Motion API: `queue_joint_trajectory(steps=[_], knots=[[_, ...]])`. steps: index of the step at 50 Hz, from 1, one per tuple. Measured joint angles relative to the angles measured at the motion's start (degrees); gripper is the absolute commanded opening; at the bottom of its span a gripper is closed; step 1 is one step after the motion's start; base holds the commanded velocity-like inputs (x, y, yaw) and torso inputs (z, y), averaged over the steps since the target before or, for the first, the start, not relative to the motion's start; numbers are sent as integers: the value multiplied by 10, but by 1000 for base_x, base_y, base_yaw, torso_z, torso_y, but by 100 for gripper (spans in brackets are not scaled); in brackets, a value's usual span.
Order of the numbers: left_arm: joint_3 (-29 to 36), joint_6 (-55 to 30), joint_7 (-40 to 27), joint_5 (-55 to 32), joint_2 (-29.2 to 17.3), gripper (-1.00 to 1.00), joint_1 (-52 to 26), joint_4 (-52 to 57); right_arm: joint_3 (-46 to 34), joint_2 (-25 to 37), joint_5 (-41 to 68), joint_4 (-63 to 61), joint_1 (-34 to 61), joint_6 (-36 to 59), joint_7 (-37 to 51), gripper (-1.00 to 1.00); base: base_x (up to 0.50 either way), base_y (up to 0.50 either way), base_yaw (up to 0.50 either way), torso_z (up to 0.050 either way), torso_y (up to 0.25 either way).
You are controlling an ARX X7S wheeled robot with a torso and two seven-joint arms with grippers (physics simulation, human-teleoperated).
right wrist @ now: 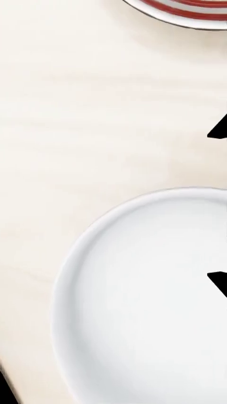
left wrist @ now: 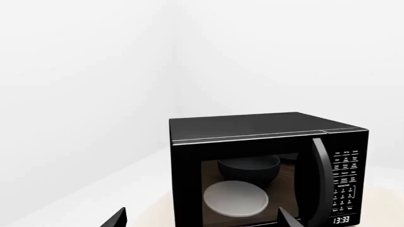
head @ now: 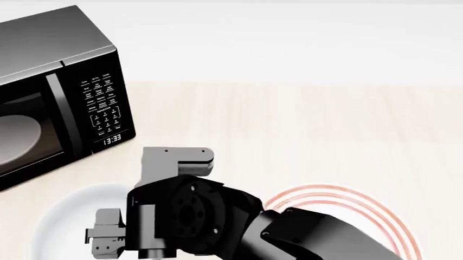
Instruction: Put the white bowl to the right of the plate.
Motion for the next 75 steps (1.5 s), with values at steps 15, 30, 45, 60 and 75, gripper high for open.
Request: queue_joint_trajectory(steps=[15,30,45,60,75], knots=[[4,3,-4,-1,-3,100,2,0,-4,0,-6,8,-14,2,-9,100,0,0,0,0,0],[5,6,-7,-5,-5,100,6,2,-5,1,-15,7,-14,8,-14,-100,0,0,0,0,0],[7,8,-10,-7,-8,100,9,4,-4,3,2,-6,4,8,-2,-100,0,0,0,0,0],[12,8,-15,-7,-12,100,7,2,42,73,46,-120,54,-10,61,-100,0,0,0,0,0],[18,8,-20,-6,-15,100,6,-2,81,152,75,-168,108,-7,92,-100,0,0,0,0,1]])
